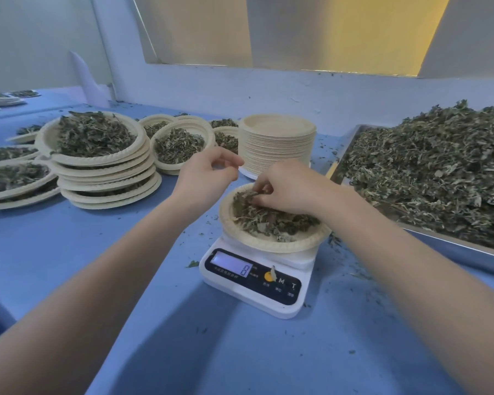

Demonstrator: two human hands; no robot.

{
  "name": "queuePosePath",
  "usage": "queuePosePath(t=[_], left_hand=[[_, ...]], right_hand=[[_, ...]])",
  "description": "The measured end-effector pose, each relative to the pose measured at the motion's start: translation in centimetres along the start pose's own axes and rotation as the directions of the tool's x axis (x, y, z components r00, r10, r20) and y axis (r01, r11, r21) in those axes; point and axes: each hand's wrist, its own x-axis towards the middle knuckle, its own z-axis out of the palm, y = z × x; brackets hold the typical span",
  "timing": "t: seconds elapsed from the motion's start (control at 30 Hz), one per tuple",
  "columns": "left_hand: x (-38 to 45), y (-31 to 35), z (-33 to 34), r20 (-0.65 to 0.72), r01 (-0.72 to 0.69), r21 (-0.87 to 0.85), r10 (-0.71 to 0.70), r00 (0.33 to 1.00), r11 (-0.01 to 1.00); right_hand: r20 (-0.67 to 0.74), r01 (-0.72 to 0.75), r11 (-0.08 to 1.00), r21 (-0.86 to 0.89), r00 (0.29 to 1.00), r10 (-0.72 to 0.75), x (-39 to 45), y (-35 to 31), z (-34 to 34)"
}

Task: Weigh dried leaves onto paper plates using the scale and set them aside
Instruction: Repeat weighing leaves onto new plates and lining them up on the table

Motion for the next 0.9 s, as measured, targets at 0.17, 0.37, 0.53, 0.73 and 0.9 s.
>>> queuePosePath(t=[0.17,0.37,0.53,0.73,0.9], left_hand=[[0.0,-0.1,0.3,-0.001,0.011,0.004,-0.011,1.0,1.0],[0.3,1.3,0.8,0.012,-0.017,-0.041,0.017,1.0,0.999],[0.1,2.2,1.2,0.026,-0.029,-0.046,0.03,0.999,0.999],[-0.2,2.4,1.6,0.053,-0.015,-0.043,0.017,0.998,0.999],[-0.1,2.4,2.0,0.059,-0.009,-0.064,0.013,0.998,0.998]], right_hand=[[-0.172,0.023,0.991,0.134,0.985,0.001,-0.5,0.1,-1.4],[-0.408,0.066,0.971,0.23,0.913,0.034,-1.0,0.9,-3.0],[-0.424,0.048,0.975,0.216,0.904,0.05,-1.5,1.8,-3.4],[-0.421,0.051,0.978,0.204,0.906,0.04,-2.4,2.6,-2.9],[-0.422,0.049,0.979,0.199,0.905,0.041,-2.6,3.1,-2.7]])
